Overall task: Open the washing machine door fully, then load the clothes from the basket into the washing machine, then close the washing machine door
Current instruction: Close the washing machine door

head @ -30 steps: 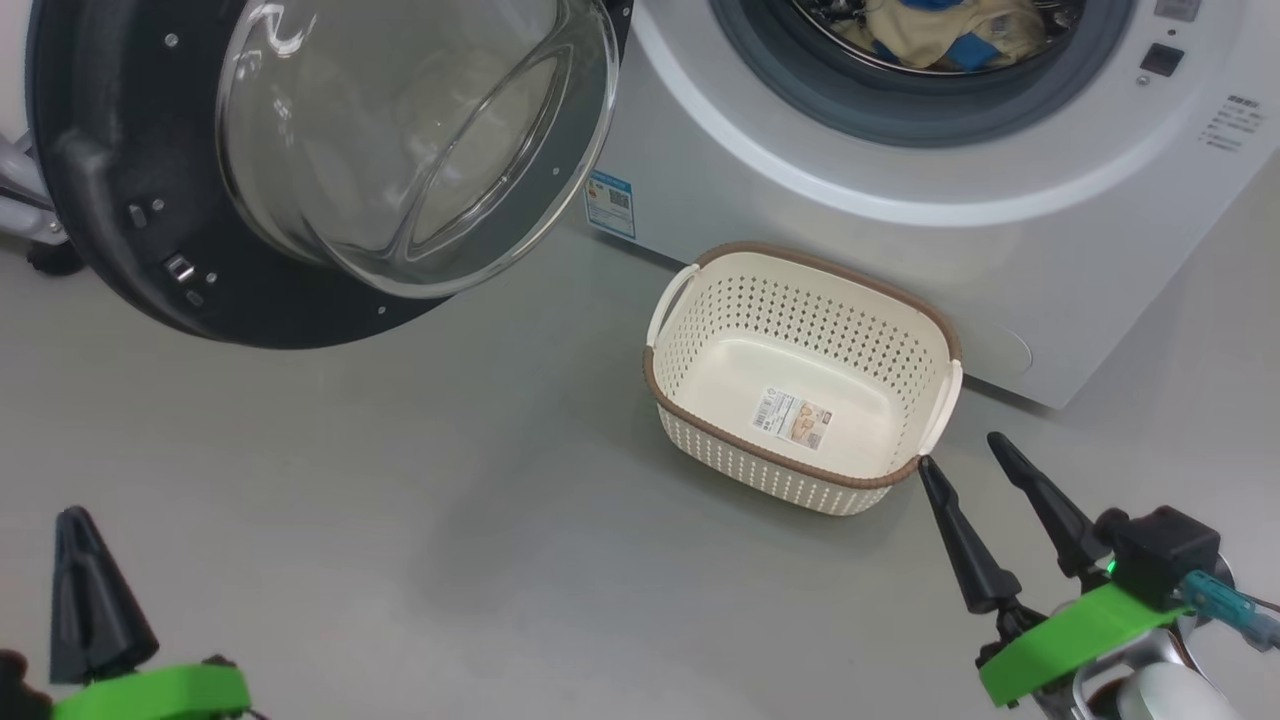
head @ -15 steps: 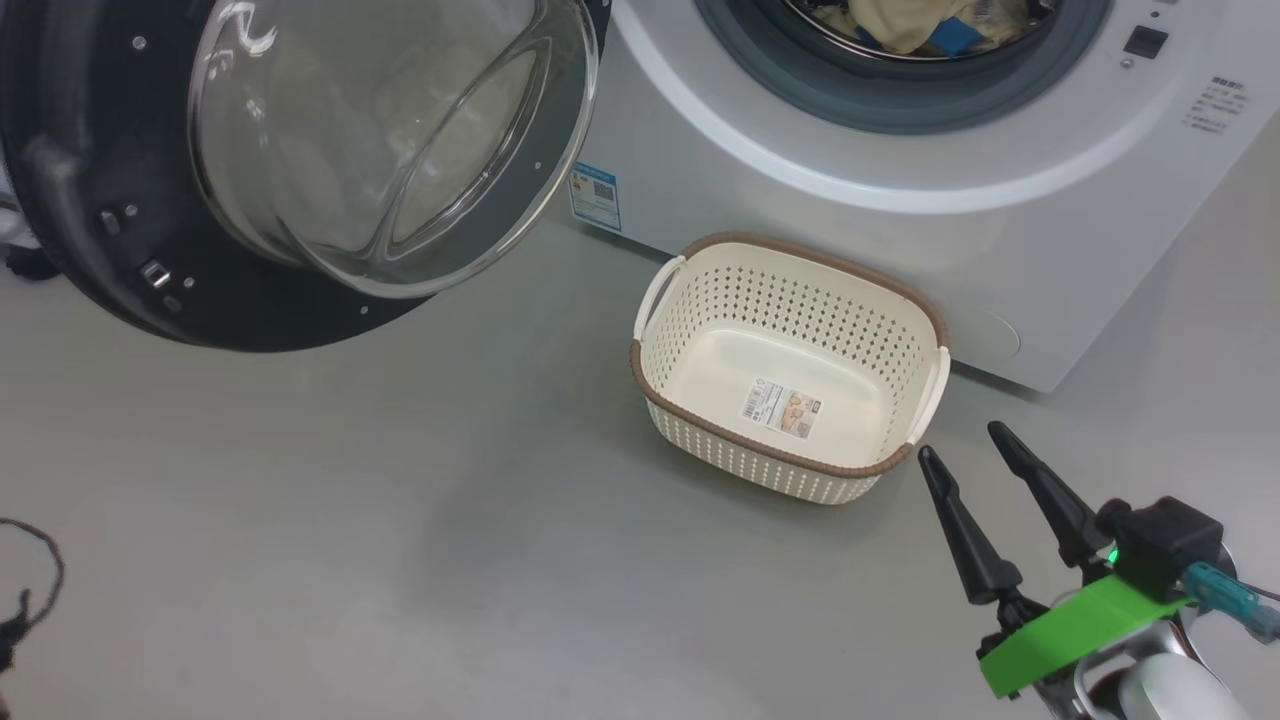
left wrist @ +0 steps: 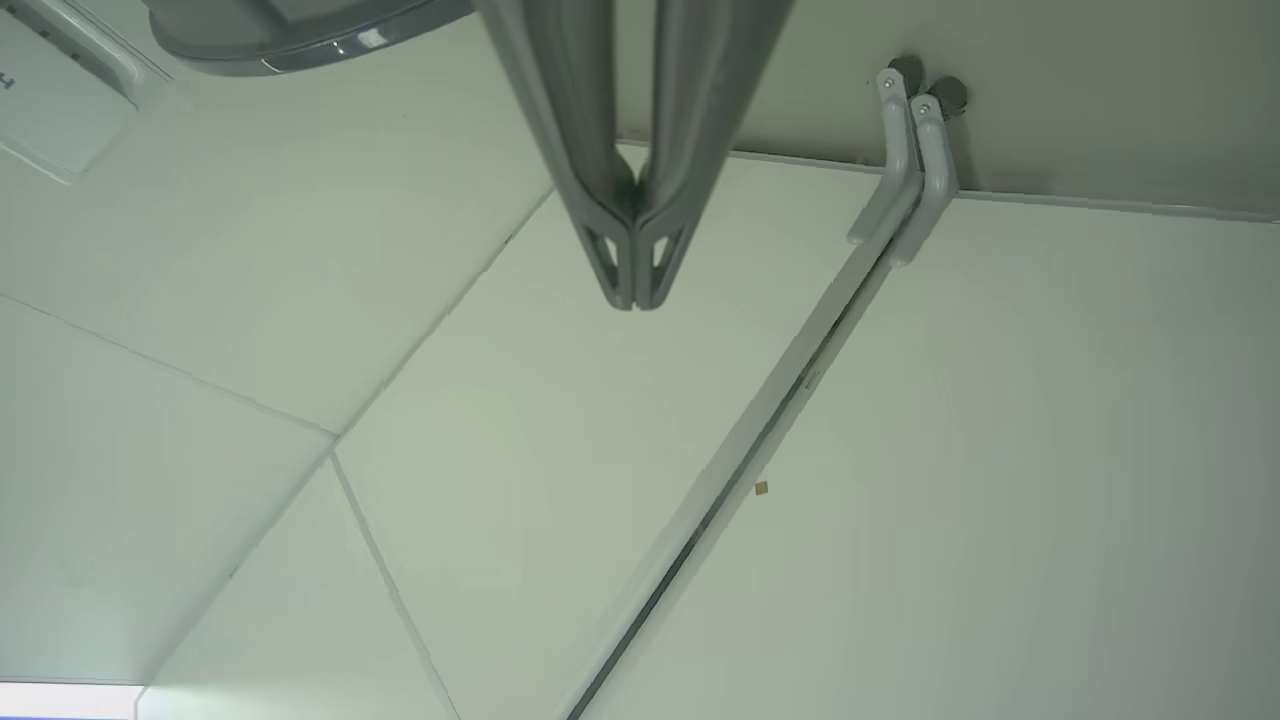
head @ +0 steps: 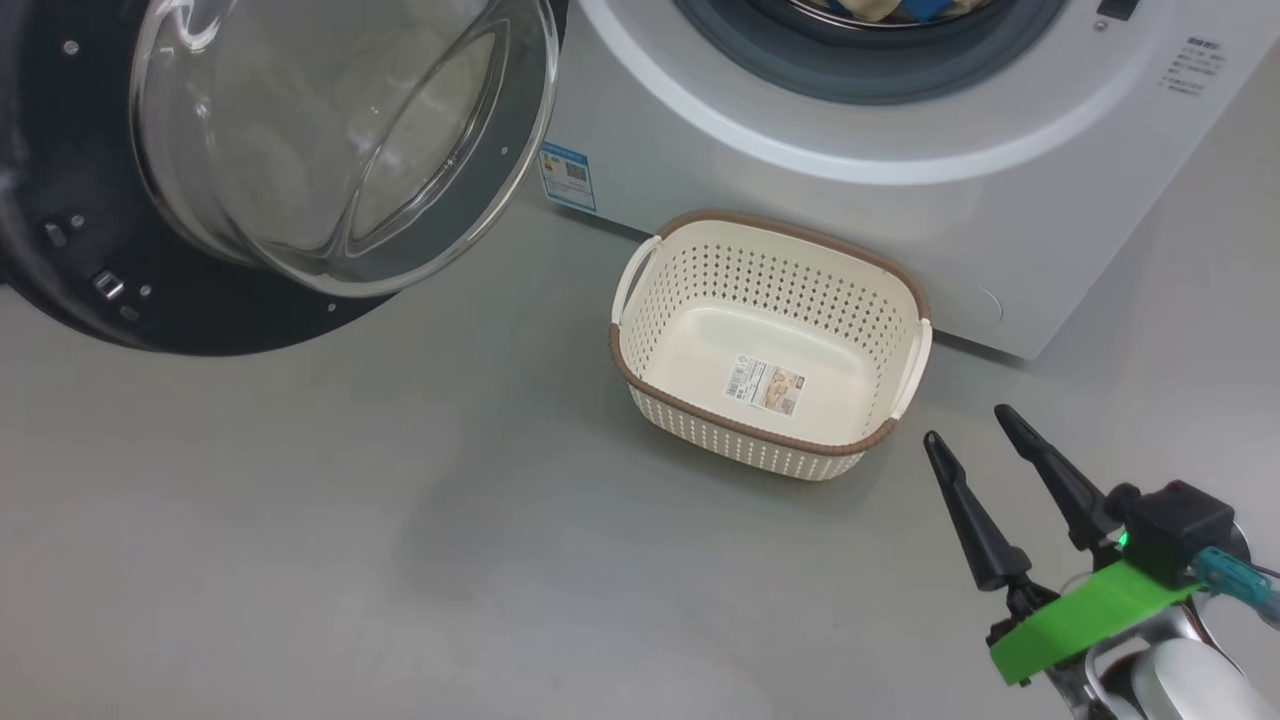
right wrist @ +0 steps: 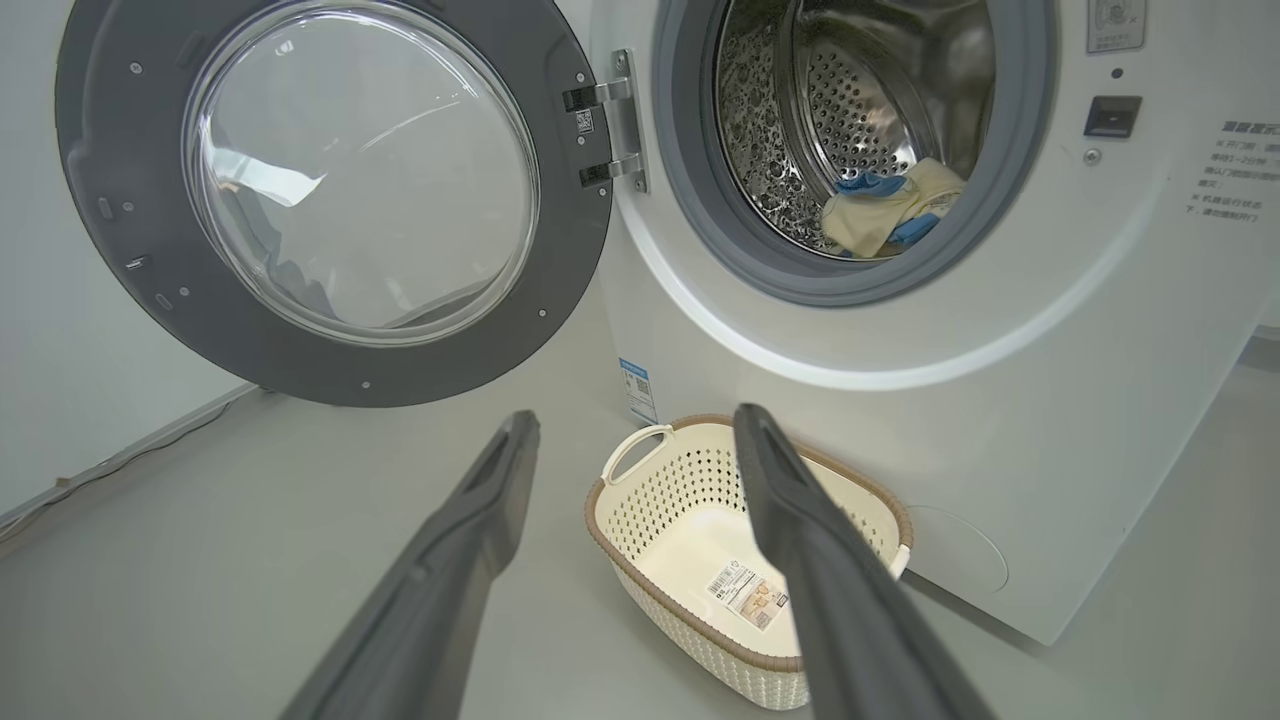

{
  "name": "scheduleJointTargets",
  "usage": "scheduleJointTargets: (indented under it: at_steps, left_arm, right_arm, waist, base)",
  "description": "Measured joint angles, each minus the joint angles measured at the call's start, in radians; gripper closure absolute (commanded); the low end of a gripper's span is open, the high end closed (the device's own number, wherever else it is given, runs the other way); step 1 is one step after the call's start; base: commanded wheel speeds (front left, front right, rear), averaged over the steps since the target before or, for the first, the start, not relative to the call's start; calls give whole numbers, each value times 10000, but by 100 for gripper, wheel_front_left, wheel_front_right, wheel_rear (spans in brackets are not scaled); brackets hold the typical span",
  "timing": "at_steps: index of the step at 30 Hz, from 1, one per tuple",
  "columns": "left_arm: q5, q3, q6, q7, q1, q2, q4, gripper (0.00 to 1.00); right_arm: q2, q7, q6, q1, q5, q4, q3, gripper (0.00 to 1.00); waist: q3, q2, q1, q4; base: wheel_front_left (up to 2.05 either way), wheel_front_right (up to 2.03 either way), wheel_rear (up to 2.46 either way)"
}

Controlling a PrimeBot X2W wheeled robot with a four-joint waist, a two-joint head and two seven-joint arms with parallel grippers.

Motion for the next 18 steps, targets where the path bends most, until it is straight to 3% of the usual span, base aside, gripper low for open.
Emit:
scheduleJointTargets:
  at_steps: [6,11,18]
  left_arm:
    - [-1032,491,-86,552,-1184,353,1542,100]
    - [-2057,773,-483,1471,-2046,621,2886,100]
    - [-2995,1243,-675,2234,-2646,897,3783,100]
  right_arm:
    - [-113,136,0,-53,0,-194,-6,0]
    - [-366,336,0,-244,0,-372,-4,0]
    - [-610,493,0,-278,0,-604,4,0]
  waist:
    - [266,0,0,-204]
    - [580,0,1,-477]
    - [947,0,0,-790]
  base:
    - [0,0,0]
    - [0,0,0]
    - [0,0,0]
